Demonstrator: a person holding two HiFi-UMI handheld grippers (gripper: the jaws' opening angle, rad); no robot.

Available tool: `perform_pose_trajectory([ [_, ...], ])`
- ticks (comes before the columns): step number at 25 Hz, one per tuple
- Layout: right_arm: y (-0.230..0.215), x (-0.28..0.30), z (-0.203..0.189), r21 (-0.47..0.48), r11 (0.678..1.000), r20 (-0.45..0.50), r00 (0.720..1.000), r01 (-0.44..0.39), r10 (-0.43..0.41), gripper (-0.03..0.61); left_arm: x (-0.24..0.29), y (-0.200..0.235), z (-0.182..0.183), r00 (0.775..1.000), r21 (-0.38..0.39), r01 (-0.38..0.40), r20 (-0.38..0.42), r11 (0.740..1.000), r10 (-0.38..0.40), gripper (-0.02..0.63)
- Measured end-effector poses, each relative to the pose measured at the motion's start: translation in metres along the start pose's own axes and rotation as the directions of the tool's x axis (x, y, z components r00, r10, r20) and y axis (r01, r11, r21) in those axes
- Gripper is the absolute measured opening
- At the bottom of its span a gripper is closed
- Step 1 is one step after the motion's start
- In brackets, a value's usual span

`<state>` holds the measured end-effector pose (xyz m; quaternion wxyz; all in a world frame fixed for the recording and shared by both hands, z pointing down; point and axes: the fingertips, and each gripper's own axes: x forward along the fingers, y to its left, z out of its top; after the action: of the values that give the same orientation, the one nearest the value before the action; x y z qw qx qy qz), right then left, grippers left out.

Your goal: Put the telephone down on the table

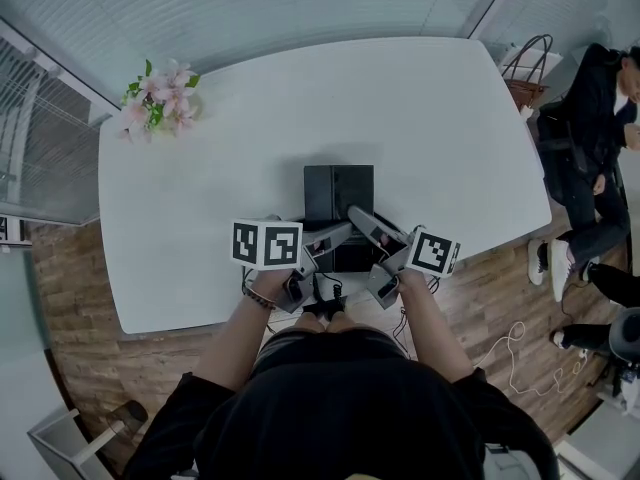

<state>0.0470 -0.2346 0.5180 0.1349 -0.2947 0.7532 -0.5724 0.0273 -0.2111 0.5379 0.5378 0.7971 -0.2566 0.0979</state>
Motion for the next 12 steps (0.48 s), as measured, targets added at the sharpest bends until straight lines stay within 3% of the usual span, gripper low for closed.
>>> perform_pose_trajectory([
  [12, -0.0034, -0.0021, 0.0003, -0.063, 0.997, -0.007, 0.999, 0.038, -0.038, 0.206, 0.0015, 0.0020, -0.0024, 1.000, -0.020, -0.002, -0.031, 1.000, 0.002, 0.313],
])
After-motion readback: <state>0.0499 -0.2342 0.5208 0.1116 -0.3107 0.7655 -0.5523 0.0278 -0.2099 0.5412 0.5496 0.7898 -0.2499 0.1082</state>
